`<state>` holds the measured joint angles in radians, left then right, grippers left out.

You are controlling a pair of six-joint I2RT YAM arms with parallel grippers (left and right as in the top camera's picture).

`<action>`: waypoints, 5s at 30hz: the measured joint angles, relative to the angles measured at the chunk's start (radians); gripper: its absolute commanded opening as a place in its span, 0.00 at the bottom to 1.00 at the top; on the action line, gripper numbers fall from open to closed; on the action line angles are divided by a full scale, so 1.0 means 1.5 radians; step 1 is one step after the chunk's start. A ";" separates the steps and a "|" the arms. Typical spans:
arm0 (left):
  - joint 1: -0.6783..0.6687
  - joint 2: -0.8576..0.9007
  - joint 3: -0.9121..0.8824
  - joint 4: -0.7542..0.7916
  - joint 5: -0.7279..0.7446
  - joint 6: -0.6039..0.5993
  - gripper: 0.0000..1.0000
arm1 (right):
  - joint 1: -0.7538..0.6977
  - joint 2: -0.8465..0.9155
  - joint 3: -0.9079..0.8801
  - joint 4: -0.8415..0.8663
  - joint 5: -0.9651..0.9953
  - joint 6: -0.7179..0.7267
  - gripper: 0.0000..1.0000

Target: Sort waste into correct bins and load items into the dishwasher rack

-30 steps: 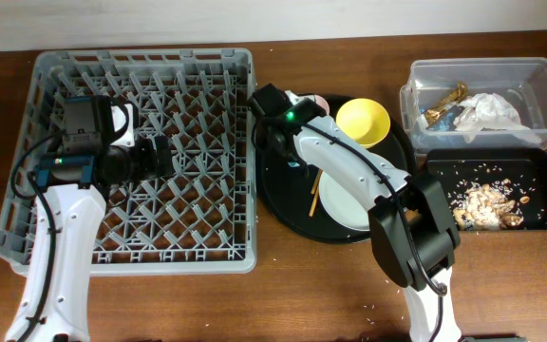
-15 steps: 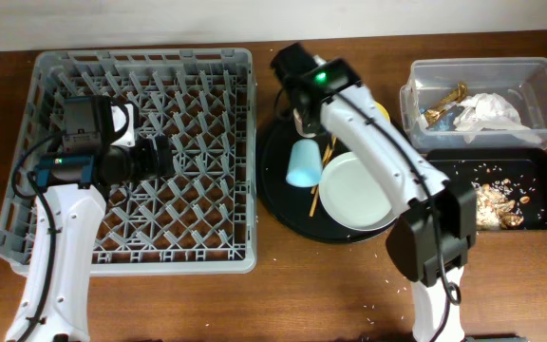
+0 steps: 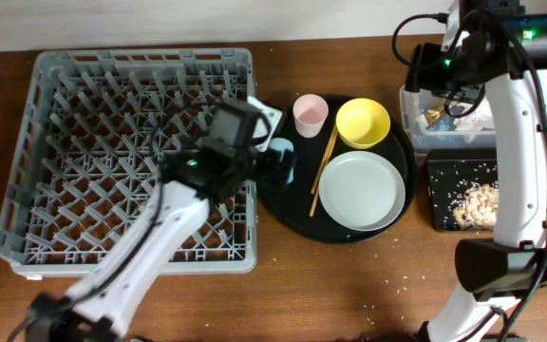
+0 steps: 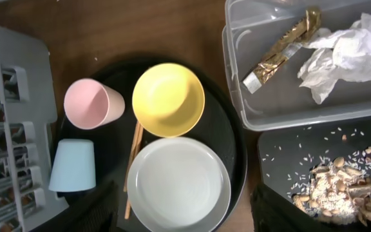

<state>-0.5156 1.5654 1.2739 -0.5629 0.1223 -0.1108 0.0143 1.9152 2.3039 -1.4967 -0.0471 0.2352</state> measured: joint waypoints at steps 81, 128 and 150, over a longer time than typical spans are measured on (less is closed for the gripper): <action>0.262 0.049 0.002 -0.016 0.857 0.178 0.01 | 0.045 0.011 -0.382 0.072 -0.935 -0.689 1.00; 0.269 0.054 0.002 0.020 0.858 0.178 0.01 | 0.158 0.011 -0.382 0.133 -0.975 -0.723 0.93; 0.472 0.056 0.003 -0.010 0.675 0.145 0.44 | 0.179 0.011 -0.379 0.289 -0.706 -0.445 0.51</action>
<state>0.1925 1.6489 1.2789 -0.5785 1.1355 0.1074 0.2829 1.9312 1.7355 -1.0626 -1.1069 -0.4324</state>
